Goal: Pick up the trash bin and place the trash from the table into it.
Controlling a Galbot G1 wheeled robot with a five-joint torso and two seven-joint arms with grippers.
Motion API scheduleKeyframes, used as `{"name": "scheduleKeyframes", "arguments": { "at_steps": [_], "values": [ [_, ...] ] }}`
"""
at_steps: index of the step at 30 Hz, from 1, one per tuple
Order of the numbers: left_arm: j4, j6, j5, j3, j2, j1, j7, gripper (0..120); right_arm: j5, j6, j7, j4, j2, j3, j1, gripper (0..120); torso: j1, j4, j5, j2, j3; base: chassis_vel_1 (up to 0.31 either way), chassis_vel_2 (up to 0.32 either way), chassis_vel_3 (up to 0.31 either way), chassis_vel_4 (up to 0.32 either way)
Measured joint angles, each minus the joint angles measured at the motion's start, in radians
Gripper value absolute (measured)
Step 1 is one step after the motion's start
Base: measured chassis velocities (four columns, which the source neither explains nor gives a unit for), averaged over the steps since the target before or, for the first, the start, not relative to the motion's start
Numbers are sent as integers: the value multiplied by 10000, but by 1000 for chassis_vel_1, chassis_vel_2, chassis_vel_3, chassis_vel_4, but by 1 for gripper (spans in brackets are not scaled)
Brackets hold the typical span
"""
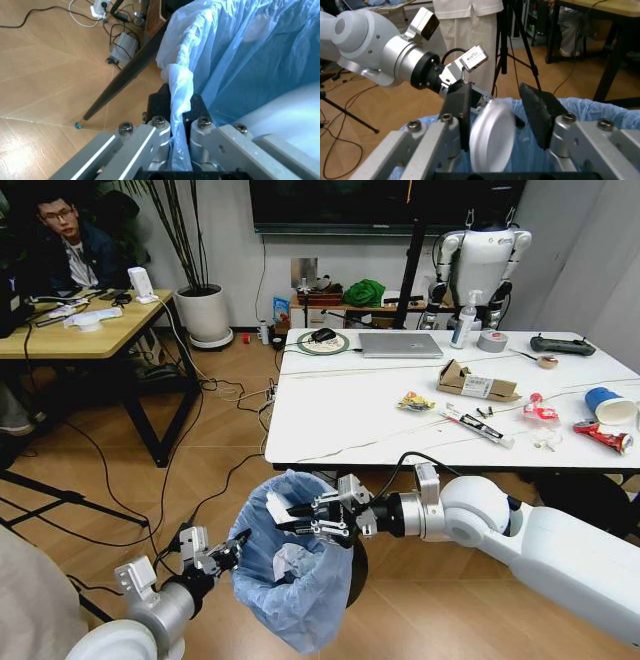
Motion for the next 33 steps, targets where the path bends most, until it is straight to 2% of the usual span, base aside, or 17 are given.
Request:
{"name": "scheduleKeyframes", "arguments": {
  "at_steps": [3, 5, 6, 10, 11, 15, 17, 24, 25, 31, 33],
  "values": [
    [25, 5, -5, 20, -17, -17, -8, 0, 0, 2, -40, -30, -14, 39, -3, 50, 0, 0, 0, 0, 0, 0, 0, 0, 0],
    [26, 7, -5, 24, -39, -17, -12, 0, 0, 3, -41, -43, -10, 87, -14, 51, 1, 0, 0, 0, 0, 0, 0, 0, 0],
    [26, 13, -5, 24, -69, -5, -20, 0, 7, 8, -39, -58, 16, 187, -44, 59, 0, 0, 0, 0, 0, 0, 0, 0, 0],
    [22, 50, 30, -12, -131, 167, -84, 0, 237, 47, 512, -188, 123, 835, -200, 75, 0, 0, 1, 0, 0, 0, 0, 0, 0],
    [22, 50, 30, -12, -131, 167, -84, 0, 237, 47, 512, -188, 123, 835, -200, 75, 0, 0, 1, 0, 0, 0, 0, 0, 0],
    [9, 65, 148, -84, -276, 269, -91, 0, 555, 179, 2591, -637, 482, 1898, -443, 94, 0, 0, 1, -2, 1, 0, 0, 0, 0],
    [-7, 69, 165, -114, -350, 259, -91, 0, 664, 200, 3374, -897, 688, 2248, -511, 98, 1, 1, -1, -2, 1, 0, 0, 0, 0],
    [-107, 82, 200, -290, -422, 361, -79, 0, 619, 247, 5054, -2392, 1395, 2976, -398, 100, 2, -2, 1, -2, 2, 0, 0, 0, 0],
    [-107, 82, 200, -290, -422, 361, -79, 0, 619, 247, 5054, -2392, 1395, 2976, -398, 100, 2, -2, 1, -2, 2, 0, 0, 0, 0],
    [-219, 85, 355, -493, -651, 626, -13, 0, 165, -37, 5403, -5133, 2130, 2981, 459, 100, 2, 0, 1, -2, 3, 0, 0, 0, 0],
    [-235, 85, 373, -519, -668, 665, -1, 0, 102, -87, 5373, -5427, 2186, 2914, 591, 100, 3, 0, 2, -2, 3, 0, 0, 0, 0]
  ]
}}
